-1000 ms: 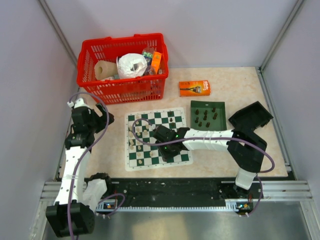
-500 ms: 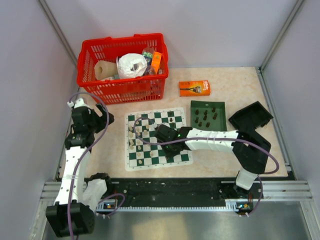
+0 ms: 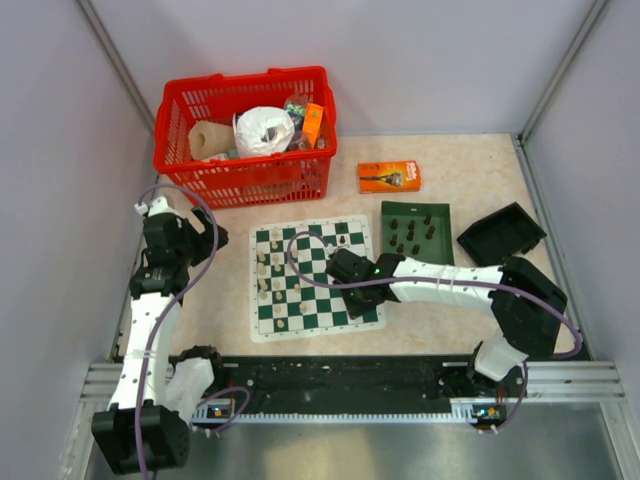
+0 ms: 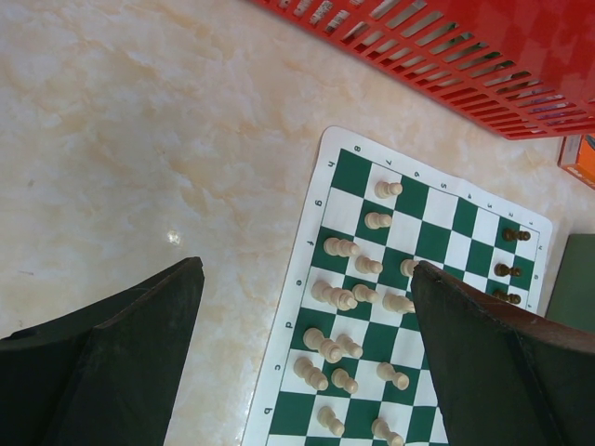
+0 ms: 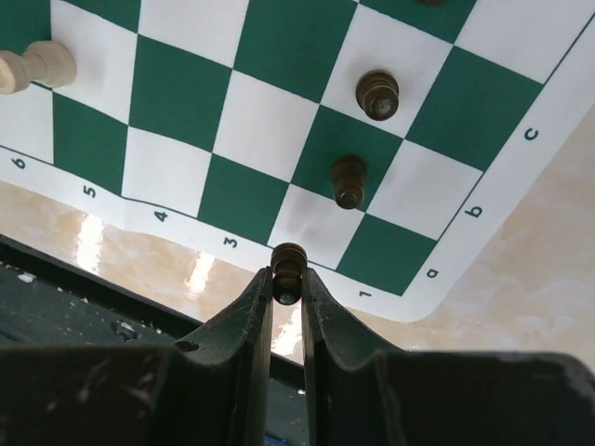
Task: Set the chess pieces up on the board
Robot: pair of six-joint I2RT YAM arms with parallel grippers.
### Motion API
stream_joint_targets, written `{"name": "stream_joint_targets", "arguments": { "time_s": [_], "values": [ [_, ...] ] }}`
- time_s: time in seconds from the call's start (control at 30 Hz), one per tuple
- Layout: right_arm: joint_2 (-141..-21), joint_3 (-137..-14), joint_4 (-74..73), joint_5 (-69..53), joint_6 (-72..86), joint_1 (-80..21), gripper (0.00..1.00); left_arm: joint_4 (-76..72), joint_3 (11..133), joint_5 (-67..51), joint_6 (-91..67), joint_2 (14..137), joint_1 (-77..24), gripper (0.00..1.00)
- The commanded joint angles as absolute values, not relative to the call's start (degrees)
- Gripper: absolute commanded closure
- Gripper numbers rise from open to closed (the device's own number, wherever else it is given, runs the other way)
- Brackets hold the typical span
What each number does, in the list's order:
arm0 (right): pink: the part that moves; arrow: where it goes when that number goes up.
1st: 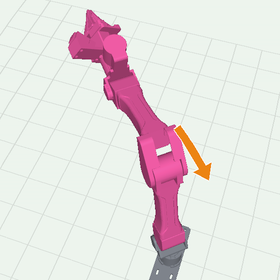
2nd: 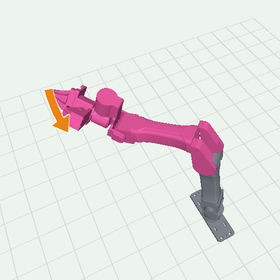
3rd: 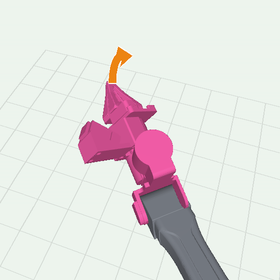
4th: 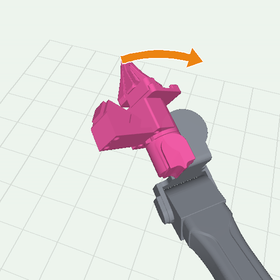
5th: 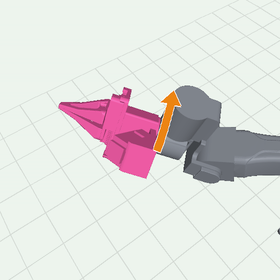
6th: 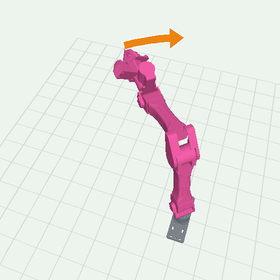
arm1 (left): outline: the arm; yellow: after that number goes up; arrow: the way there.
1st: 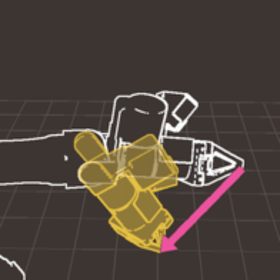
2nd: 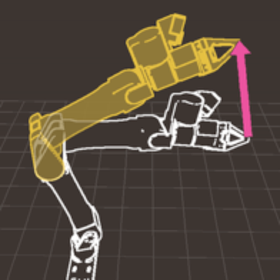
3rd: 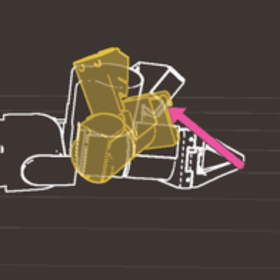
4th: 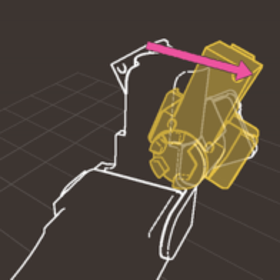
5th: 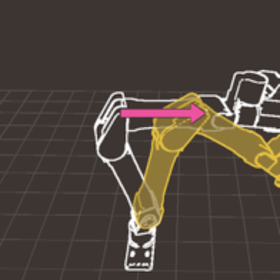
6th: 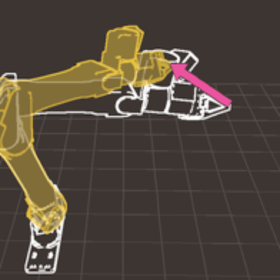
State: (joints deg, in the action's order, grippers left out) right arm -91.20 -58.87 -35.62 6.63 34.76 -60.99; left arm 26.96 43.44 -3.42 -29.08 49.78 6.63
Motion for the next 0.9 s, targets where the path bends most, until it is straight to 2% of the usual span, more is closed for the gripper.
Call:
{"name": "stream_joint_targets", "arguments": {
  "time_s": [0.0,0.87],
  "values": [
    [-90.4,-58.4,-35.7,8.3,35.9,-59.9,0.84,24.3,43.2,-3.9,-29.7,49.9,6.7,0.01],
    [-93.5,-56.9,-31.5,5.8,35.8,-58.7,0.82,23.8,43.2,-4.0,-29.7,51.2,6.6,0.01]
  ]
}}
